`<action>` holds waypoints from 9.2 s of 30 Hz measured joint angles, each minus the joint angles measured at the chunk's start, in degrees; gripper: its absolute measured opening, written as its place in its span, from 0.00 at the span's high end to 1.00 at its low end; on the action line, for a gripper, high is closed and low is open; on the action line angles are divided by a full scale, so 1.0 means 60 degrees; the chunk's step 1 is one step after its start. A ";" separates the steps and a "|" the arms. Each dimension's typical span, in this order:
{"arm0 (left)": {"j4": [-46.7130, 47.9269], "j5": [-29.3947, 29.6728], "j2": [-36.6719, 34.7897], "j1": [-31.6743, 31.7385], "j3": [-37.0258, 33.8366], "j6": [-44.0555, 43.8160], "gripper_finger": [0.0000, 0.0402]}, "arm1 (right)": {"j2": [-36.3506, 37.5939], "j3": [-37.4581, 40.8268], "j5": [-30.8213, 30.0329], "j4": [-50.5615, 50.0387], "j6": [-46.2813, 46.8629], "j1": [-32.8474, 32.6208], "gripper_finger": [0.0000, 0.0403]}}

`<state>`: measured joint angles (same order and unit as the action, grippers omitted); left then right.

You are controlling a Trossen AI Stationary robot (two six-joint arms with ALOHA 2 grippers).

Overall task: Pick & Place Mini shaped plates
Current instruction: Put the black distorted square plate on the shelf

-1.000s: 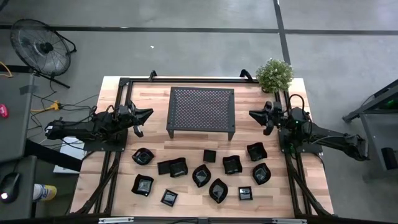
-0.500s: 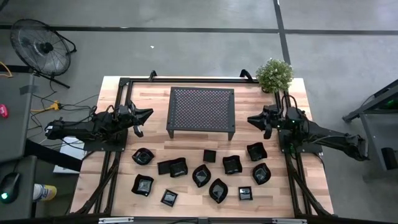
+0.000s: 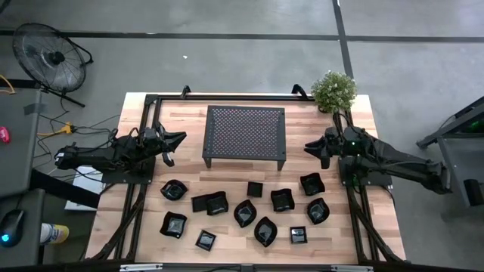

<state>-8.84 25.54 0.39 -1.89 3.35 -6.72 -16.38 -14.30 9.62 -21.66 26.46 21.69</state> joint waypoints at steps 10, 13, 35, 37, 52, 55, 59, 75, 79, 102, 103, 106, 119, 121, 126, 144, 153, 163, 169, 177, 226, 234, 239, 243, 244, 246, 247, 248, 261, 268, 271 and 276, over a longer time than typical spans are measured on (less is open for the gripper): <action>0.0000 -0.0001 -0.0002 0.0000 0.0002 0.0000 0.92 | -0.2755 -0.2435 -0.0161 -0.2884 0.1767 -0.0517 0.67; 0.0001 0.0000 0.0001 0.0000 0.0000 -0.0002 0.92 | -0.3627 -0.3171 -0.0253 -0.4141 0.2828 -0.0693 0.67; 0.0000 -0.0001 -0.0002 0.0000 0.0002 0.0000 0.92 | -0.7484 -0.4668 0.0433 -0.7962 0.7145 -0.3141 0.68; 0.0001 0.0001 -0.0002 0.0000 0.0002 -0.0001 0.92 | -0.7811 -0.4668 0.0374 -0.7980 0.7335 -0.3439 0.68; 0.0000 0.0001 -0.0002 0.0000 0.0001 -0.0001 0.92 | -0.9289 -0.4664 -0.0012 -0.7434 0.8204 -0.4116 0.68; 0.0000 0.0002 -0.0002 0.0000 -0.0002 0.0000 0.92 | -0.9337 -0.4658 -0.0090 -0.7566 0.8344 -0.4040 0.68; 0.0000 0.0001 -0.0001 0.0000 -0.0001 -0.0002 0.92 | -0.9251 -0.4326 0.0130 -0.7167 0.8342 -0.3690 0.68; 0.0003 0.0003 -0.0002 0.0000 0.0001 0.0000 0.92 | -0.9009 -0.4006 0.0420 -0.6668 0.6619 -0.2976 0.68; 0.0000 -0.0001 0.0000 0.0000 -0.0002 0.0000 0.92 | -0.9009 -0.3758 0.0478 -0.6247 0.6840 -0.3024 0.68; 0.0000 -0.0001 -0.0002 0.0000 0.0002 -0.0001 0.92 | -0.9002 -0.2937 0.0643 -0.5095 0.6867 -0.2980 0.76; 0.0000 0.0003 -0.0002 0.0000 -0.0001 0.0000 0.92 | -0.9002 -0.2937 0.0643 -0.5095 0.6867 -0.2980 0.77; 0.0000 0.0003 -0.0002 0.0000 0.0002 0.0000 0.92 | -0.9002 -0.2937 0.0643 -0.5095 0.6856 -0.2980 0.80; 0.0000 -0.0001 -0.0002 0.0000 0.0002 0.0000 0.92 | -0.8999 -0.2937 0.0682 -0.5095 0.6837 -0.2980 0.92; 0.0000 -0.0001 -0.0002 0.0000 0.0000 0.0000 0.92 | -0.8999 -0.2941 0.0716 -0.5095 0.6837 -0.2980 0.94; 0.0000 0.0000 -0.0002 0.0000 0.0001 0.0000 0.92 | -0.8988 -0.2945 0.0821 -0.5095 0.6834 -0.2976 0.99; 0.0000 -0.0001 -0.0002 0.0000 0.0001 0.0000 0.92 | -0.6842 -0.2945 0.1173 -0.5166 0.7612 -0.2987 1.00; 0.0000 -0.0001 0.0002 0.0000 -0.0002 -0.0003 0.92 | -0.5833 -0.3626 0.0786 -0.5852 0.7628 -0.2991 1.00; 0.0003 0.0003 -0.0001 0.0000 -0.0002 0.0000 0.92 | -0.5861 -0.5671 0.0021 -0.6204 0.7143 -0.2639 1.00; 0.0000 -0.0001 0.0002 0.0000 0.0001 0.0000 0.92 | -0.6750 -0.7812 -0.0537 -0.7382 0.6183 -0.1949 1.00; 0.0000 -0.0001 0.0000 0.0000 0.0000 0.0000 0.92 | -0.8660 -1.0186 -0.0619 -0.7932 0.4352 -0.0676 1.00; 0.0000 0.0000 0.0002 0.0000 -0.0001 0.0000 0.92 | -1.4503 -1.4351 0.2724 -0.8558 0.1767 0.2273 1.00; 0.0000 0.0002 -0.0002 0.0000 0.0002 -0.0001 0.92 | -1.4495 -1.4350 0.2711 -0.8526 0.1667 0.2542 1.00; 0.0000 -0.0001 0.0002 0.0000 0.0002 0.0000 0.92 | -1.4492 -1.4350 0.2454 -0.8460 0.1799 0.2739 0.98; 0.0000 0.0002 0.0002 0.0000 -0.0002 0.0000 0.92 | -1.4492 -1.4350 0.2371 -0.8556 0.1830 0.2834 0.97; 0.0000 -0.0001 0.0000 0.0000 -0.0002 0.0000 0.92 | -1.4492 -1.4350 0.2321 -0.8537 0.1894 0.2830 0.97; 0.0000 -0.0001 0.0000 0.0000 -0.0001 0.0000 0.92 | -1.4492 -1.4350 0.2293 -0.8515 0.2017 0.2830 0.97; 0.0000 0.0001 0.0002 0.0000 0.0000 0.0000 0.92 | -1.4492 -1.4350 0.2305 -0.8512 0.2015 0.2830 0.97; 0.0000 0.0003 0.0001 0.0000 0.0002 0.0000 0.92 | -1.4492 -1.4350 0.2315 -0.8518 0.2014 0.2830 0.97; 0.0000 -0.0001 0.0000 0.0000 -0.0001 0.0000 0.92 | -1.4492 -1.4350 0.2388 -0.8533 0.1905 0.2827 0.97; 0.0000 0.0002 0.0000 0.0000 0.0002 0.0000 0.92 | -1.4492 -1.4350 0.2468 -0.8529 0.1754 0.2801 0.97; 0.0000 0.0002 0.0000 0.0000 -0.0001 0.0000 0.92 | -1.4492 -1.4350 0.2505 -0.8490 0.1672 0.2794 0.97; 0.0000 0.0002 -0.0002 0.0000 0.0001 0.0000 0.92 | -1.4492 -1.4350 0.2622 -0.8490 0.1577 0.2754 0.93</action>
<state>-8.84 25.55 0.38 -1.89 3.35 -6.72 -103.33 -100.40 25.35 -72.60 35.92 38.22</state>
